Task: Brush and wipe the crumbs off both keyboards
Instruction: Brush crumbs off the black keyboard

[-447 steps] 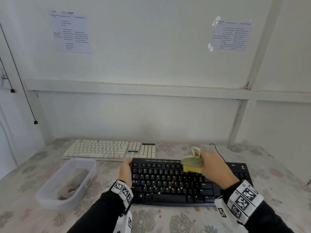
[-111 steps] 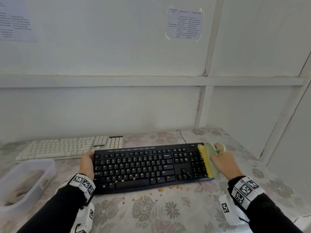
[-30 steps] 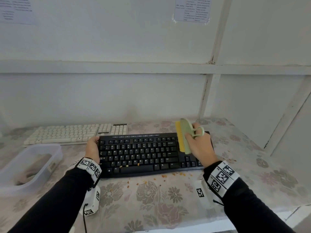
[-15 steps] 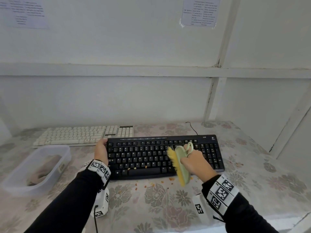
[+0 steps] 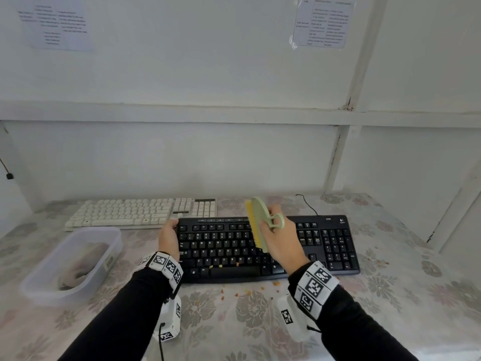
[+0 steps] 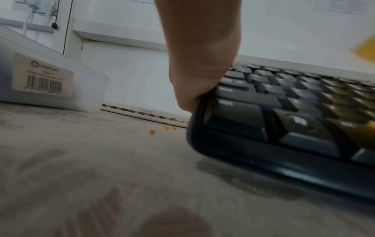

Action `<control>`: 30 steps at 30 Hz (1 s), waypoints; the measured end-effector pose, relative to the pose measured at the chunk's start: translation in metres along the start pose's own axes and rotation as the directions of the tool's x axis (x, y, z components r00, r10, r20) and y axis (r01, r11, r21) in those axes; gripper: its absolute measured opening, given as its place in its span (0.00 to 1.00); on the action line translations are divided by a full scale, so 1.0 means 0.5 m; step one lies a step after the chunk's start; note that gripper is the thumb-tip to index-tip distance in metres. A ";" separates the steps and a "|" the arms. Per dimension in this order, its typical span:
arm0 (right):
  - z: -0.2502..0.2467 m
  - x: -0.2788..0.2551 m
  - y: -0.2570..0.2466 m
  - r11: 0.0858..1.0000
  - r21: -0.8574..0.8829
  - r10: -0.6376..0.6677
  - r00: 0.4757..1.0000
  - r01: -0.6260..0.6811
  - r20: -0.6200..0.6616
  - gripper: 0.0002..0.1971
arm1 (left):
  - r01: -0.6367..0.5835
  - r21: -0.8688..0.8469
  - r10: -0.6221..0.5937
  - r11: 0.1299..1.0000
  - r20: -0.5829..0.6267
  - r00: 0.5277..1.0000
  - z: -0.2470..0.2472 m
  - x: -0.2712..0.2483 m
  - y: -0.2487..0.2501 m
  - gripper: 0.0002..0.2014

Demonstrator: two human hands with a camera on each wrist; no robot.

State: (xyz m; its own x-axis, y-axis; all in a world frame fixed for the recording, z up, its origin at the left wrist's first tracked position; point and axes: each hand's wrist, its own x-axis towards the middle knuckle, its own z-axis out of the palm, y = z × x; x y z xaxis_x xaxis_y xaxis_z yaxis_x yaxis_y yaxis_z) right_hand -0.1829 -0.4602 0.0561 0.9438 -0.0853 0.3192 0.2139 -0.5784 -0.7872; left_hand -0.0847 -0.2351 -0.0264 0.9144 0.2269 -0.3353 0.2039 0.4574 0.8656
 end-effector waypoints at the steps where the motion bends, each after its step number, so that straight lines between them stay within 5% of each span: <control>1: 0.007 0.000 0.006 1.000 -0.008 0.030 0.999 -0.030 0.031 0.03 | -0.006 0.002 0.006 1.000 0.000 1.000 -0.002 0.002 -0.001 0.14; 6: 0.010 -0.016 0.029 0.984 -0.069 0.171 0.973 -0.162 0.153 0.06 | -0.016 0.036 0.016 0.999 0.001 1.000 -0.010 0.019 -0.003 0.15; 11: -0.012 -0.037 0.023 0.936 -0.228 0.318 0.923 -0.269 0.217 0.16 | -0.009 0.054 0.011 0.998 -0.041 0.999 -0.056 0.139 -0.053 0.45; 17: 0.004 -0.014 -0.038 0.998 0.004 0.069 0.991 -0.070 0.113 0.06 | -0.030 0.069 0.031 0.997 -0.010 0.999 -0.013 0.033 -0.009 0.22; 20: 0.044 -0.004 -0.053 0.998 0.050 -0.038 0.997 0.035 0.070 0.11 | -0.043 0.054 0.043 0.998 -0.012 0.999 -0.013 0.034 -0.009 0.20; 25: 0.082 -0.016 -0.041 1.000 0.029 -0.003 0.986 -0.002 0.166 0.03 | -0.031 0.026 0.032 0.999 -0.031 0.999 -0.017 0.052 -0.016 0.24; 30: 0.065 -0.039 -0.032 0.998 -0.053 0.040 0.974 -0.029 0.223 0.16 | 0.010 0.009 -0.010 1.000 -0.013 1.000 -0.022 0.066 -0.021 0.26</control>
State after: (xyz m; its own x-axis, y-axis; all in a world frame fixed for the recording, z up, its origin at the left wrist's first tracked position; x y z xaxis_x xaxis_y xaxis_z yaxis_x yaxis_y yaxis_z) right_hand -0.1965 -0.4227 0.0454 0.9841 0.0748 0.1612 0.1726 -0.6174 -0.7674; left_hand -0.0606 -0.2231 -0.0504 0.9075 0.2337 -0.3491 0.2163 0.4524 0.8652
